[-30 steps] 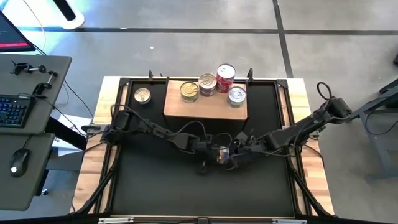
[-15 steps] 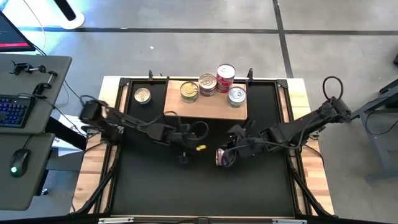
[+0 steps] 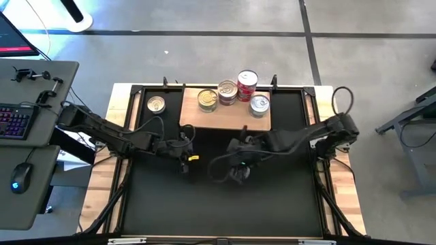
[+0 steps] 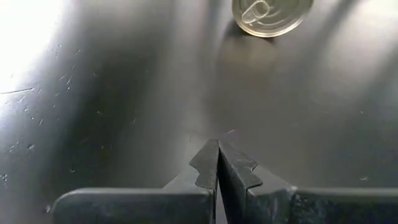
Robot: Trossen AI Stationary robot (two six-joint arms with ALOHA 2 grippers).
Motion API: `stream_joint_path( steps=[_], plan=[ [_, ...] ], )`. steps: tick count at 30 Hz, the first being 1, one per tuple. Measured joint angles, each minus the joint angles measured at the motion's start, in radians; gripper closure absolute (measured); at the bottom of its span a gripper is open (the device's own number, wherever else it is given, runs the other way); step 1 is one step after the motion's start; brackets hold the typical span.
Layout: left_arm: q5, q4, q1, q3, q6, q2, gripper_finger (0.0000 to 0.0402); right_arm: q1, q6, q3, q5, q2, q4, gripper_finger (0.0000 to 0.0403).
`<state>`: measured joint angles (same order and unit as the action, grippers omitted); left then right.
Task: Stack canned seafood by type on shelf
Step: Stack the blue tuna can on top of the blue tuna can on the shelf
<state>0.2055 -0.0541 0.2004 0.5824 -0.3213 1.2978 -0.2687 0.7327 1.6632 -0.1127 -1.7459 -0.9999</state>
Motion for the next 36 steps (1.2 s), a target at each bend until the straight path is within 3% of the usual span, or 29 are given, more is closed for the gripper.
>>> stream_joint_path(
  steps=[5,10,18,24,28,36],
  plan=[
    [-0.019,0.002,0.022,0.000,-0.002,-0.005,0.0401,0.087,0.163,0.057,0.004,-0.094,-0.229,0.0136],
    [-0.057,0.000,0.054,0.000,-0.016,-0.005,0.0401,0.118,0.308,0.057,0.006,-0.134,-0.285,0.0073],
    [-0.085,-0.001,0.085,0.000,-0.017,-0.005,0.0401,0.083,0.485,0.042,-0.033,-0.133,-0.301,0.0065],
    [-0.157,0.000,0.087,0.000,-0.018,-0.006,0.0401,0.048,0.647,-0.126,0.042,-0.094,-0.179,0.0066],
    [-0.166,0.000,0.096,0.000,-0.018,-0.006,0.0401,0.033,0.765,-0.198,-0.013,-0.057,-0.025,0.0066],
    [-0.167,0.000,0.095,0.000,-0.018,-0.006,0.0401,0.022,0.884,-0.209,-0.069,-0.117,-0.006,0.0066]
  ],
)
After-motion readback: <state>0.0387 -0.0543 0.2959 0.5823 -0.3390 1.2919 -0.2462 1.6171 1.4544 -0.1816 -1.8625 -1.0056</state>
